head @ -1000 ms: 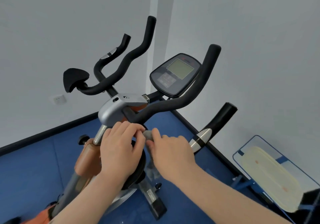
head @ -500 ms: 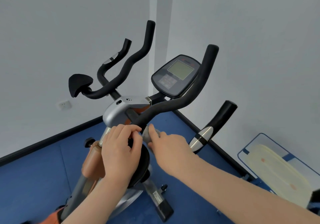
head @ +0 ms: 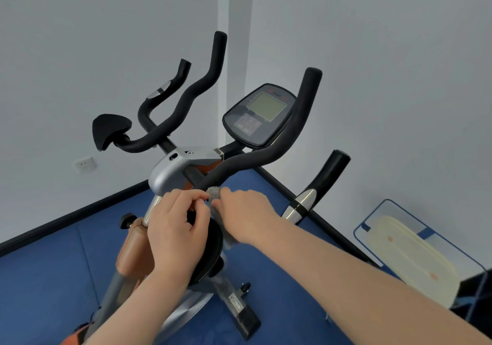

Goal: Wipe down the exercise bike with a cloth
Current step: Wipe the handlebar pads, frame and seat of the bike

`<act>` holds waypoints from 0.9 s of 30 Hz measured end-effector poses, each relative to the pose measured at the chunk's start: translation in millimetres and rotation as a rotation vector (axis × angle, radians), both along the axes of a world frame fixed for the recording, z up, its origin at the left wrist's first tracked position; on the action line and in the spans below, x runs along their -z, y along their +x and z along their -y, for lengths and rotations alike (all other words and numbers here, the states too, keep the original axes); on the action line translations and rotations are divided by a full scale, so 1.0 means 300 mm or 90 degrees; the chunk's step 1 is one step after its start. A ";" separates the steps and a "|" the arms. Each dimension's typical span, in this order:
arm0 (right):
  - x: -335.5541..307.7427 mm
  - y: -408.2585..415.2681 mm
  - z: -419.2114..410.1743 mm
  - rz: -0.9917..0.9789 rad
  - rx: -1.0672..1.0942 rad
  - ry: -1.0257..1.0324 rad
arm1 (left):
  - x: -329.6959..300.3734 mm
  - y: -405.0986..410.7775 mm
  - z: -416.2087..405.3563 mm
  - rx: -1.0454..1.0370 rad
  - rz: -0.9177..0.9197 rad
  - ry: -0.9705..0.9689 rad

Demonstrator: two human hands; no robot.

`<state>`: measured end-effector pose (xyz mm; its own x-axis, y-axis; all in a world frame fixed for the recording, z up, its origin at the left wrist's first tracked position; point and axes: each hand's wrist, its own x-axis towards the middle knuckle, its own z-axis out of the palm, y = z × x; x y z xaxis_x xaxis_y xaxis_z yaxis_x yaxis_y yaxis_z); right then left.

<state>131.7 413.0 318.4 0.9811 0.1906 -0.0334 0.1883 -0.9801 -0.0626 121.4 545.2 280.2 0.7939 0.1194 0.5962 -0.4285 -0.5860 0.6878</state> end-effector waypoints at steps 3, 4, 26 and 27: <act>0.023 -0.065 0.024 0.018 -0.019 -0.005 | 0.003 -0.006 -0.003 0.004 -0.005 -0.022; 0.028 -0.098 0.054 0.028 -0.048 -0.032 | 0.007 -0.009 -0.008 0.006 -0.010 -0.015; 0.090 -0.256 0.244 0.285 -0.143 -0.070 | 0.041 -0.031 -0.038 -0.091 -0.105 0.029; 0.072 -0.242 0.292 0.289 -0.183 -0.074 | 0.042 -0.031 -0.039 -0.097 -0.102 0.036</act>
